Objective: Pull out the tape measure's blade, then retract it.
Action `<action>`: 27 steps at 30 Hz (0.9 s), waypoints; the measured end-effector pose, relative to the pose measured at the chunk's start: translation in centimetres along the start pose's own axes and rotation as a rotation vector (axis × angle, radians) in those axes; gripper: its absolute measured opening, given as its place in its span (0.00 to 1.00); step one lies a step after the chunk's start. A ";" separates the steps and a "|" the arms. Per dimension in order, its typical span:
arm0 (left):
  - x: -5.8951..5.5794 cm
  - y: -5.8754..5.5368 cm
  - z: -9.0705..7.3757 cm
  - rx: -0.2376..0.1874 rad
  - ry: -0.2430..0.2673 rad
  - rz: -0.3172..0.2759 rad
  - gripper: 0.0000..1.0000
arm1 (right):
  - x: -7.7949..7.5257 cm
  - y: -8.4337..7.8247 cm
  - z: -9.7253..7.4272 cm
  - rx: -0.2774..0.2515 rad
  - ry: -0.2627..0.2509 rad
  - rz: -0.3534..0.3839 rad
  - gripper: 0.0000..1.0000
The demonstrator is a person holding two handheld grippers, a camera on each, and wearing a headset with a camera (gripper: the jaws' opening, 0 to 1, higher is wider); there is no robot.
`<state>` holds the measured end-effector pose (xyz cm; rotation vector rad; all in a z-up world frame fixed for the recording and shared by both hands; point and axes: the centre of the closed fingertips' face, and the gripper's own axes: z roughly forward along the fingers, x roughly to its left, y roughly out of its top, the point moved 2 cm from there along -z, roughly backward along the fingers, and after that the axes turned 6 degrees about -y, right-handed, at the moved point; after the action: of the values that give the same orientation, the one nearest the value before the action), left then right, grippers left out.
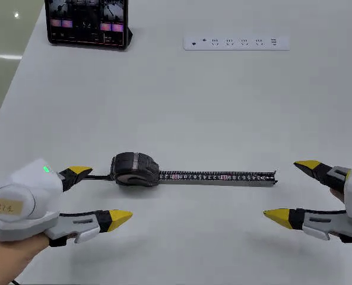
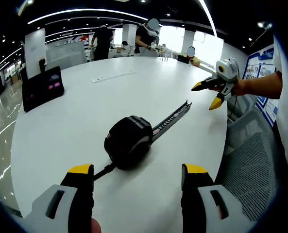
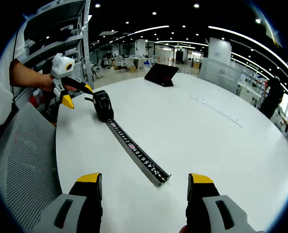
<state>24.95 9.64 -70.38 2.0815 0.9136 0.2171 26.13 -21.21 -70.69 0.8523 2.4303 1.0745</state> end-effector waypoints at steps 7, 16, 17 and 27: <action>-0.5 -0.3 -0.1 -0.030 0.019 0.004 0.72 | 0.4 -0.3 0.1 -0.014 -0.015 0.008 0.74; -1.0 -0.8 -0.1 -0.045 0.011 -0.001 0.73 | 1.6 -0.7 0.4 -0.002 0.000 -0.001 0.76; -1.0 -0.8 -0.1 -0.044 0.012 -0.001 0.73 | 1.6 -0.7 0.4 -0.002 -0.001 -0.004 0.76; -1.4 -1.0 -0.2 -0.057 0.019 -0.012 0.75 | 1.7 -0.8 0.3 -0.018 -0.008 0.005 0.79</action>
<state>23.34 9.22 -70.79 2.0240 0.9204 0.2551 24.68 -20.36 -71.65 0.8566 2.4097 1.0905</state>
